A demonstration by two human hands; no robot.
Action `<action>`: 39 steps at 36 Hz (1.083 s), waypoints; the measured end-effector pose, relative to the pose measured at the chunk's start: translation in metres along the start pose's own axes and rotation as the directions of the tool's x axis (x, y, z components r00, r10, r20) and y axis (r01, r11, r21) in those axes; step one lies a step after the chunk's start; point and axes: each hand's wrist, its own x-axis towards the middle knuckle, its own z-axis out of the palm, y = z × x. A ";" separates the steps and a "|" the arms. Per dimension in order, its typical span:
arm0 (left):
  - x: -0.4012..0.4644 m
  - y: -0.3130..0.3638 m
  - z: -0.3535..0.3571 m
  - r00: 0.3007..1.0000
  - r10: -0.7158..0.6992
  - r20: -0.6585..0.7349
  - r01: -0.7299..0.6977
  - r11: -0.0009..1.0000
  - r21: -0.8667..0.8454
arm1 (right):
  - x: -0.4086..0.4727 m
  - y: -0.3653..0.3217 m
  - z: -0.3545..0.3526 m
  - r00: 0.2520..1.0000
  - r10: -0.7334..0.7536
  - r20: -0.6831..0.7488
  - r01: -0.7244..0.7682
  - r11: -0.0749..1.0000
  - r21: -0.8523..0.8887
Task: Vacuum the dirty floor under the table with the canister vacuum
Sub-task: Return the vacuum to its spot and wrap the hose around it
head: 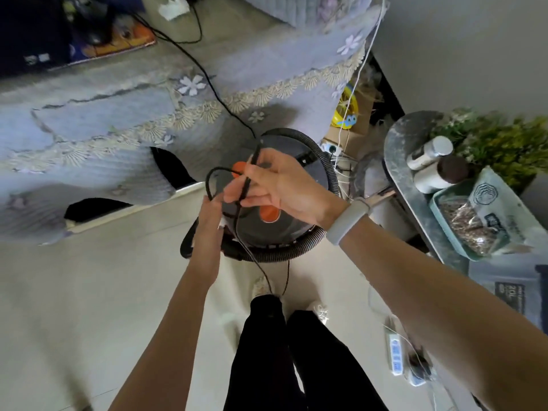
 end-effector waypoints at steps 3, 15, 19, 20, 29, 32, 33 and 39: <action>-0.005 0.005 0.002 0.995 -0.022 0.095 0.028 0.998 -0.064 | 0.025 -0.014 0.012 0.994 -0.046 -0.098 0.046 0.999 -0.010; 0.019 0.008 -0.049 0.986 0.169 0.008 -0.170 0.984 0.058 | 0.047 -0.008 -0.033 0.820 0.252 -0.515 -0.041 0.922 0.385; 0.023 0.005 -0.047 0.980 0.192 -0.050 -0.190 0.980 0.053 | 0.043 0.004 -0.049 0.767 0.140 -0.626 0.052 0.959 0.279; 0.024 0.004 -0.045 0.979 0.181 -0.090 -0.179 0.983 0.037 | 0.040 0.007 -0.051 0.763 0.065 -0.643 0.069 0.981 0.180; 0.057 0.009 -0.051 0.950 0.093 -0.298 -0.109 0.993 -0.037 | 0.011 0.032 -0.070 0.699 -0.688 -0.194 -0.249 0.020 -0.968; 0.071 0.013 -0.050 0.915 0.090 -0.394 -0.091 0.996 0.017 | 0.001 0.028 -0.079 0.642 -0.728 -0.240 -0.423 -0.076 -0.903; 0.076 0.013 -0.052 0.889 0.052 -0.456 -0.062 0.998 -0.008 | -0.003 0.027 -0.084 0.631 -0.731 -0.261 -0.439 -0.059 -0.897; 0.098 0.001 -0.074 0.755 -0.336 -0.563 0.118 0.914 -0.388 | -0.020 0.014 -0.096 0.628 -0.714 -0.309 -0.176 0.257 -0.950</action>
